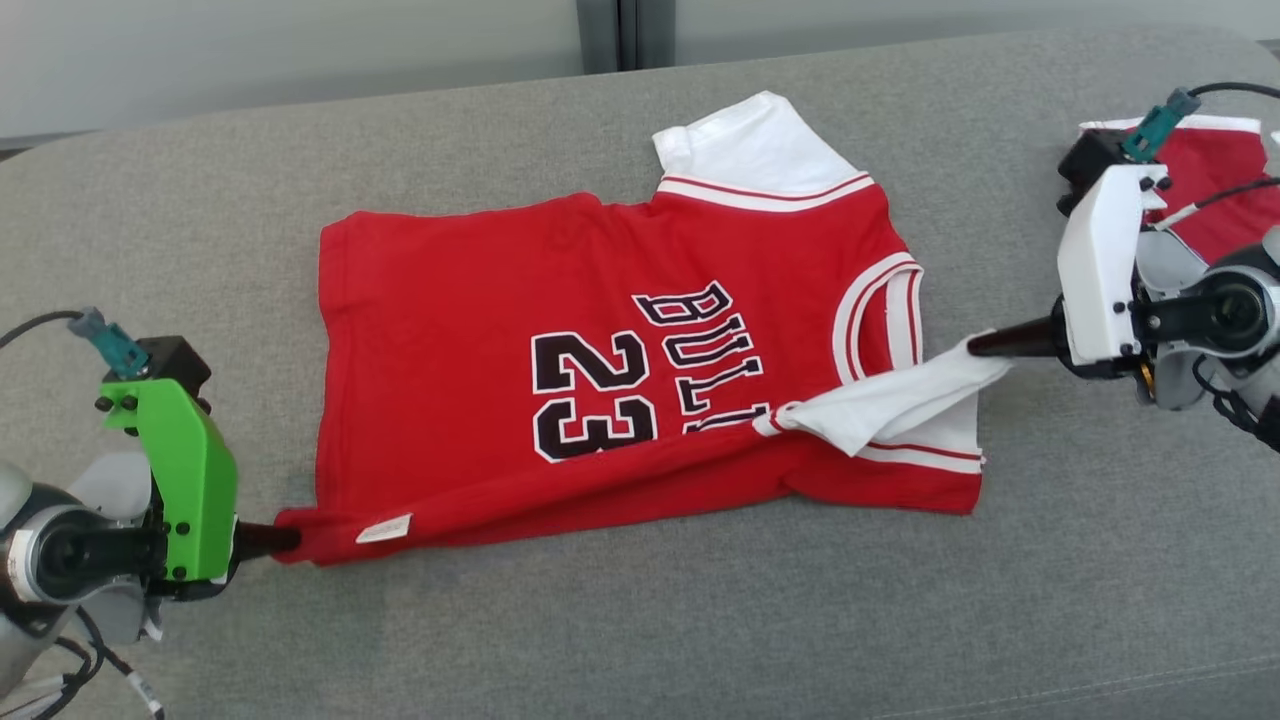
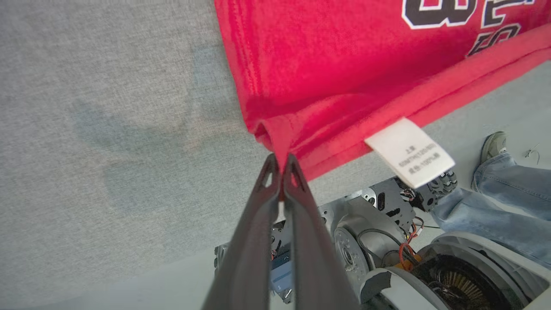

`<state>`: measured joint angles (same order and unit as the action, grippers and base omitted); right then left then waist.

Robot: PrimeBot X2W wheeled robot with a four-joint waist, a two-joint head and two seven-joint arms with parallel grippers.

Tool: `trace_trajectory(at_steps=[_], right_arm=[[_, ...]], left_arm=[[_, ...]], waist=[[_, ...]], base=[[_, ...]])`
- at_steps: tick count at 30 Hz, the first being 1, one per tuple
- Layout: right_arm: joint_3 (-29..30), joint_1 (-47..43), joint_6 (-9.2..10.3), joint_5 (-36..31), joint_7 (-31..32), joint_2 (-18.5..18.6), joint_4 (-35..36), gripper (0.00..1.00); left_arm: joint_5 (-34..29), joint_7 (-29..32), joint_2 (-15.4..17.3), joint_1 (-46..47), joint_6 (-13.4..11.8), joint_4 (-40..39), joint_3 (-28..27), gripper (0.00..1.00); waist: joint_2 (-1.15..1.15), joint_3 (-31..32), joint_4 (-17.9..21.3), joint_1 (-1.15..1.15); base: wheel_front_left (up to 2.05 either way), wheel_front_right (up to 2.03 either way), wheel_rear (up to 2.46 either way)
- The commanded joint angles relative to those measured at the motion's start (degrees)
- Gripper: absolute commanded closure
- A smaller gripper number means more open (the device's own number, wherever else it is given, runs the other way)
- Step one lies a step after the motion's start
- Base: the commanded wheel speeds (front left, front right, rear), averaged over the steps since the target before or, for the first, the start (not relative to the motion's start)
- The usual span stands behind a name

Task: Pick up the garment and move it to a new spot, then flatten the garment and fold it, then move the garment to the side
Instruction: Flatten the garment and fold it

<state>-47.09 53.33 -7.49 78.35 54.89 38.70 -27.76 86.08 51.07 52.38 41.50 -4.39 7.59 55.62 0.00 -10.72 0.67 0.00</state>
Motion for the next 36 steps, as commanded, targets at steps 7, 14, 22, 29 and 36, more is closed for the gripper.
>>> trace_trajectory(at_steps=[7,14,22,29,36], right_arm=[[1.28,4.95,0.00,-4.27,-0.60,-6.55,-7.90,1.00],[2.39,5.40,0.00,-7.44,-4.22,-8.89,-10.60,0.00],[6.98,0.64,0.00,-10.29,-24.94,-7.71,-5.37,0.00],[10.78,-7.77,0.00,-17.87,-51.34,-5.98,1.09,0.00],[17.98,-18.96,0.00,-29.06,-68.67,-9.57,0.61,0.00]], left_arm=[[-0.35,0.21,-4.57,3.71,-0.78,6.32,-0.66,1.00],[-0.69,-3.55,-7.34,4.24,0.14,11.16,-1.92,0.00],[-1.20,-17.50,-8.13,1.27,5.95,12.53,-7.05,0.00],[-12.32,-44.07,-6.41,-4.15,5.70,10.67,-11.66,0.00],[-22.60,-65.28,-9.24,-14.61,-4.40,6.46,-13.87,0.00]], waist=[[0.00,-2.61,-0.58,0.00],[0.00,-2.43,-0.50,0.00],[0.00,1.82,-0.69,0.00],[0.00,5.65,-0.39,0.00],[0.00,8.38,-0.78,0.00]], base=[[0.00,0.00,0.00],[0.00,0.00,0.00],[0.00,0.00,0.00],[0.00,0.00,0.00],[0.00,0.00,0.00]])
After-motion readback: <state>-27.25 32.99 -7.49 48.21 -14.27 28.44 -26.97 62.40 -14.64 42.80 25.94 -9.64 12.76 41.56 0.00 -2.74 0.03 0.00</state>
